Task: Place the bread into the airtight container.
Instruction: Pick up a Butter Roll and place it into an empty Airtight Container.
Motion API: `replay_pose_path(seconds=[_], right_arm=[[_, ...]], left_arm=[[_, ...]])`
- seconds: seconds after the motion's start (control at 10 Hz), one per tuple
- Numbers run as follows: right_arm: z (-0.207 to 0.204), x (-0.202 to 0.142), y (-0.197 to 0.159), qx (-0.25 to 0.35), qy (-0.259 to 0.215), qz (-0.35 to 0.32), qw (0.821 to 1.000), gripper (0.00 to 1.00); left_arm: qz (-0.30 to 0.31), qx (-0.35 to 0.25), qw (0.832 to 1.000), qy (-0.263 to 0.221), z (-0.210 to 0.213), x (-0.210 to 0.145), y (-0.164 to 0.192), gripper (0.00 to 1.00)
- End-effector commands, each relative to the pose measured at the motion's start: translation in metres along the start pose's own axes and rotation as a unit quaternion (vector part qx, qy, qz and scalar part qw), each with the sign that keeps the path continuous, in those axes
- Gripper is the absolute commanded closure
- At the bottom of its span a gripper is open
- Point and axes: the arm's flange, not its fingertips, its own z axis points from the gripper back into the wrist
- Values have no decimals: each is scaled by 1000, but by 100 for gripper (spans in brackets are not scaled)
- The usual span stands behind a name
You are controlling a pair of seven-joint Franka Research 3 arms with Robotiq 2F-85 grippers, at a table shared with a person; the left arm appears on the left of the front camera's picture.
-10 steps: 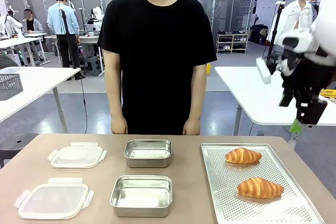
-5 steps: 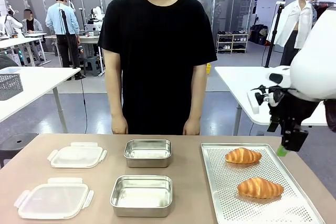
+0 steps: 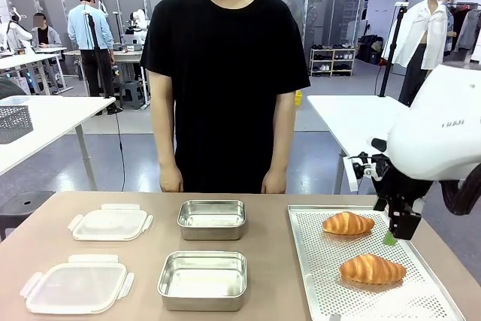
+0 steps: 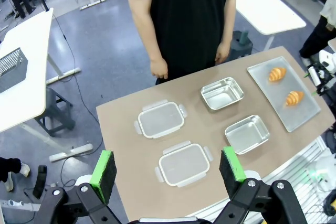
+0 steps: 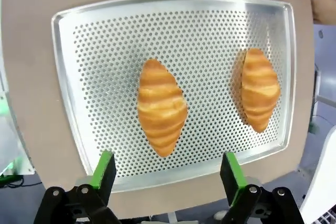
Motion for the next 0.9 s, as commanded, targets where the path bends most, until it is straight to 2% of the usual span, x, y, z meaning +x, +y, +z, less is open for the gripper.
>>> replay_pose_path(seconds=[0.0, 0.1, 0.4, 0.8], right_arm=[[-21, -6, -3, -6, -4, 7, 1000, 0], [-34, -9, -4, -28, 18, 18, 999, 0], [-55, -11, 0, 9, 11, 1, 1000, 0], [-91, -5, -2, 14, 22, -4, 1000, 0]], left_arm=[[-1, -1, 1000, -1, 2, 0, 0, 0], [-1, -1, 1000, -1, 2, 0, 0, 0], [-1, -1, 1000, -1, 2, 0, 0, 0], [-1, -1, 1000, -1, 2, 0, 0, 0]])
